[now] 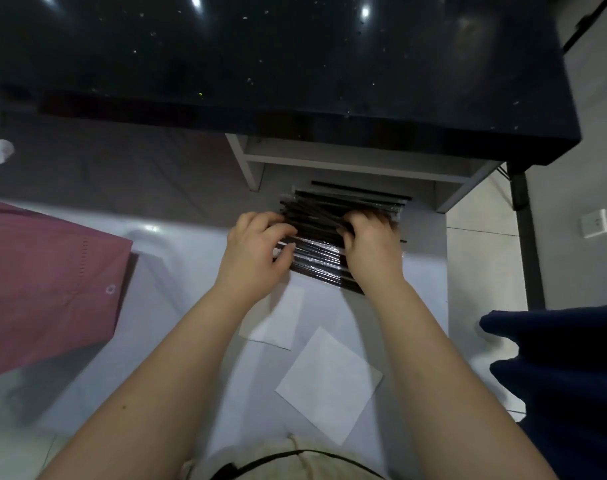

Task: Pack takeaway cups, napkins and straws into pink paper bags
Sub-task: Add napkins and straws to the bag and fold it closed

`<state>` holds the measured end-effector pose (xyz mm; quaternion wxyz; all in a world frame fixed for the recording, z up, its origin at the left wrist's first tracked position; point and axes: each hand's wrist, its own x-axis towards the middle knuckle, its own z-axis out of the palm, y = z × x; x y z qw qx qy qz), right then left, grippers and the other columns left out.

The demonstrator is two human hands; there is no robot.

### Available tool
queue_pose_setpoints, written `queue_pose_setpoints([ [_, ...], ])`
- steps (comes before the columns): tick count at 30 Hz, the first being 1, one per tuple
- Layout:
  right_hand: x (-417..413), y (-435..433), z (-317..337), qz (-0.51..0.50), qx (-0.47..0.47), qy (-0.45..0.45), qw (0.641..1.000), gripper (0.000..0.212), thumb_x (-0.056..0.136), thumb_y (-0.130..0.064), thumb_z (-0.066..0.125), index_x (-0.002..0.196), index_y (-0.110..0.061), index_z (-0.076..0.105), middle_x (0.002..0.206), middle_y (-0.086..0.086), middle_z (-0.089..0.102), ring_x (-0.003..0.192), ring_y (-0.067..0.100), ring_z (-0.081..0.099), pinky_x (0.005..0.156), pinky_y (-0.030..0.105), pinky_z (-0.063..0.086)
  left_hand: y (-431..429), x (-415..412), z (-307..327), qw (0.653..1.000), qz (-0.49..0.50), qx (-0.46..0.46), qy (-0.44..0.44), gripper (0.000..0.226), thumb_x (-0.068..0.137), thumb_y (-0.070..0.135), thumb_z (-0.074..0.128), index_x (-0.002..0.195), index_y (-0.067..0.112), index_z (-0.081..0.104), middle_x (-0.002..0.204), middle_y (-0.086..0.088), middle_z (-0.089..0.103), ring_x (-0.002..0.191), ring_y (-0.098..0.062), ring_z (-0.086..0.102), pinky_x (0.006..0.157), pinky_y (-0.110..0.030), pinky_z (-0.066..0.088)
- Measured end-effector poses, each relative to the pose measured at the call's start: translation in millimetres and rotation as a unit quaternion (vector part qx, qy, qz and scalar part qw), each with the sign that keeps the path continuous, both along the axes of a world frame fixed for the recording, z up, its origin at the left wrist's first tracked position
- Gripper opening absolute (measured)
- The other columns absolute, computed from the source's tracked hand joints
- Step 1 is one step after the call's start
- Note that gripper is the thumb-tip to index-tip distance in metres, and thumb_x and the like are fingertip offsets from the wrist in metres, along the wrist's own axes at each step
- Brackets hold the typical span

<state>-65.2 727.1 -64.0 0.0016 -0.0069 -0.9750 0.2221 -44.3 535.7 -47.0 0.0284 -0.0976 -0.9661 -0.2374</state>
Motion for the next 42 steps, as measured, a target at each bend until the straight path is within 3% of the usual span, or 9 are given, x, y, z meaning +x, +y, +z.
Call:
queue_pose_setpoints([
  [4, 7.2, -4.1, 14.5, 0.027, -0.031, 0.019, 0.999, 0.016, 0.098, -0.021, 0.05, 0.108, -0.009, 0.055, 0.092, 0.012, 0.065, 0.083, 0.036, 0.058, 0.066, 0.038, 0.039, -3.7, 8.1, 9.1, 1.0, 0.011, 0.001, 0.023, 0.025, 0.083, 0.019, 0.071, 0.108, 0.016, 0.072, 0.116, -0.002, 0.064, 0.113, -0.031, 0.047, 0.094, -0.045, 0.042],
  [8, 23.7, -13.0, 25.4, 0.079, -0.07, -0.027, 0.994, 0.021, 0.096, -0.02, 0.047, 0.115, -0.021, 0.038, 0.089, -0.011, 0.054, 0.072, 0.016, 0.05, 0.05, 0.025, 0.026, -12.0, 27.1, 13.2, 0.999, 0.022, -0.029, 0.01, 0.028, 0.085, 0.025, 0.069, 0.112, 0.022, 0.07, 0.119, 0.003, 0.062, 0.118, -0.027, 0.045, 0.097, -0.042, 0.035],
  [10, 34.3, -19.5, 26.0, 0.101, -0.063, -0.029, 0.992, 0.016, 0.098, -0.025, 0.046, 0.111, -0.021, 0.038, 0.076, -0.017, 0.048, 0.064, 0.014, 0.047, 0.047, 0.025, 0.023, -19.0, 41.7, 12.4, 0.998, 0.031, -0.048, -0.008, 0.028, 0.086, 0.028, 0.067, 0.114, 0.024, 0.069, 0.121, 0.004, 0.061, 0.121, -0.025, 0.044, 0.098, -0.04, 0.032],
  [12, 44.2, -25.9, 24.9, 0.115, -0.049, -0.039, 0.991, 0.015, 0.099, -0.029, 0.046, 0.108, -0.018, 0.041, 0.072, -0.008, 0.05, 0.063, 0.021, 0.049, 0.048, 0.03, 0.027, -27.8, 58.5, 10.3, 0.997, 0.046, -0.055, -0.026, 0.029, 0.088, 0.029, 0.065, 0.116, 0.025, 0.068, 0.121, 0.005, 0.061, 0.123, -0.024, 0.042, 0.099, -0.039, 0.03],
  [15, 54.8, -37.0, 20.8, 0.148, -0.017, -0.07, 0.986, 0.019, 0.097, -0.035, 0.05, 0.099, -0.017, 0.043, 0.084, 0.005, 0.06, 0.077, 0.032, 0.055, 0.059, 0.036, 0.037, -44.9, 85.5, 6.5, 0.994, 0.079, -0.052, -0.045, 0.031, 0.089, 0.028, 0.063, 0.12, 0.024, 0.066, 0.122, 0.005, 0.061, 0.125, -0.024, 0.042, 0.102, -0.039, 0.028],
  [19, 68.0, -63.9, 14.5, 0.205, -0.006, -0.103, 0.973, 0.022, 0.097, -0.038, 0.052, 0.089, -0.02, 0.041, 0.081, 0.002, 0.054, 0.074, 0.028, 0.048, 0.059, 0.034, 0.032, -70.9, 125.3, -1.8, 0.988, 0.138, -0.047, -0.054, 0.029, 0.091, 0.024, 0.061, 0.119, 0.023, 0.067, 0.122, 0.005, 0.062, 0.125, -0.023, 0.042, 0.102, -0.037, 0.026],
  [32, 127.8, -174.8, 16.5, 0.358, 0.062, -0.165, 0.917, 0.011, 0.094, -0.027, 0.048, 0.098, -0.019, 0.054, 0.094, 0.005, 0.059, 0.082, 0.028, 0.054, 0.059, 0.032, 0.036, -166.5, 234.7, -15.3, 0.965, 0.246, -0.053, -0.076, 0.026, 0.087, 0.02, 0.063, 0.112, 0.02, 0.07, 0.114, 0.002, 0.067, 0.115, -0.029, 0.051, 0.094, -0.041, 0.038],
  [38, 179.0, -240.5, 21.9, 0.373, 0.06, -0.154, 0.913, 0.009, 0.095, -0.026, 0.05, 0.098, -0.02, 0.055, 0.093, 0.004, 0.06, 0.079, 0.026, 0.054, 0.057, 0.032, 0.037, -225.3, 285.9, -13.0, 0.966, 0.249, -0.044, -0.045, 0.029, 0.082, 0.022, 0.067, 0.111, 0.023, 0.07, 0.114, 0.002, 0.068, 0.111, -0.026, 0.057, 0.096, -0.042, 0.039],
  [42, 215.2, -280.2, 30.3, 0.34, 0.039, -0.14, 0.929, 0.005, 0.094, -0.025, 0.054, 0.095, -0.021, 0.057, 0.089, 0.003, 0.061, 0.077, 0.024, 0.055, 0.054, 0.029, 0.036, -279.9, 332.9, -13.0, 0.963, 0.264, -0.041, -0.035, 0.027, 0.084, 0.025, 0.067, 0.111, 0.026, 0.069, 0.112, 0.003, 0.066, 0.112, -0.025, 0.055, 0.095, -0.04, 0.037],
])
